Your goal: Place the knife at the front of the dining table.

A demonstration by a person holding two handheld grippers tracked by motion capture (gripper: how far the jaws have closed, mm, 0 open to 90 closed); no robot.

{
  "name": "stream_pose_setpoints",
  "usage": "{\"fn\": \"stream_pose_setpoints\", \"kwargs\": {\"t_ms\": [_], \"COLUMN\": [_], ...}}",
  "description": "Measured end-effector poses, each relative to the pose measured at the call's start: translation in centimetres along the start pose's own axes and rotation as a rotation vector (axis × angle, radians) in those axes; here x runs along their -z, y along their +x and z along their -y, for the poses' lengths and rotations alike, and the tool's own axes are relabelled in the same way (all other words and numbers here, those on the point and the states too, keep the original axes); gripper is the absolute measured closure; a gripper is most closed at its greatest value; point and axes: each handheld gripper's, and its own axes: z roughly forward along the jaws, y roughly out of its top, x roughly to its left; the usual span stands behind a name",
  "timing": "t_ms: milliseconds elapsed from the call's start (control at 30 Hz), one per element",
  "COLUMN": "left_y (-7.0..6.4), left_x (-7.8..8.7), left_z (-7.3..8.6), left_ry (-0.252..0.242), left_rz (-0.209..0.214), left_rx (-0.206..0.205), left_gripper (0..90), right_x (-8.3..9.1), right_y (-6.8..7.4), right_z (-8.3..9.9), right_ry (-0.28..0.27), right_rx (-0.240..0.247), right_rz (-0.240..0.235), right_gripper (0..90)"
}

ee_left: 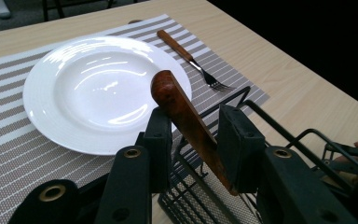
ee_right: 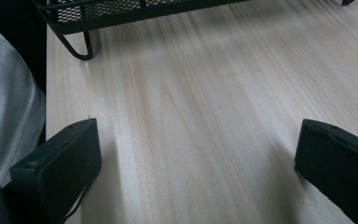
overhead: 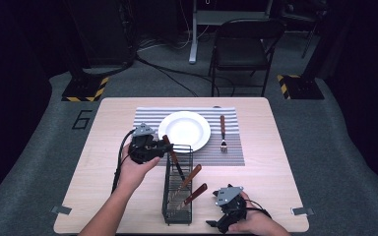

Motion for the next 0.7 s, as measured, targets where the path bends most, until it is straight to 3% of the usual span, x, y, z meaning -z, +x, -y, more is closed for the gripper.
{"fn": "stream_pose_setpoints", "kwargs": {"t_ms": [100,367,467,567,600,700], "left_y": [-0.4,-1.8,-2.1,-2.7,-3.1,-3.4], "left_x": [0.4,1.4,1.6,1.9,2.1,2.2], "left_z": [-0.4,-1.4,-1.6,-1.9,-2.1,-2.3], "left_ry": [-0.001,-0.038,-0.041,-0.042,-0.044,-0.039], "left_rz": [0.002,0.093,0.103,0.108,0.077,0.056], "left_rx": [-0.009,0.000,-0.017,-0.035,-0.064,-0.084], "left_gripper": [68.8,77.0,78.7,80.1,80.4,80.4], "right_x": [0.0,0.0,0.0,0.0,0.0,0.0], "right_y": [0.0,0.0,0.0,0.0,0.0,0.0], "right_z": [0.0,0.0,0.0,0.0,0.0,0.0], "right_ry": [0.001,0.000,0.000,0.000,0.000,0.000], "right_rx": [0.001,0.002,0.002,0.002,0.003,0.003], "right_rz": [-0.003,-0.003,-0.003,-0.003,-0.002,-0.002], "right_gripper": [0.0,0.0,0.0,0.0,0.0,0.0]}}
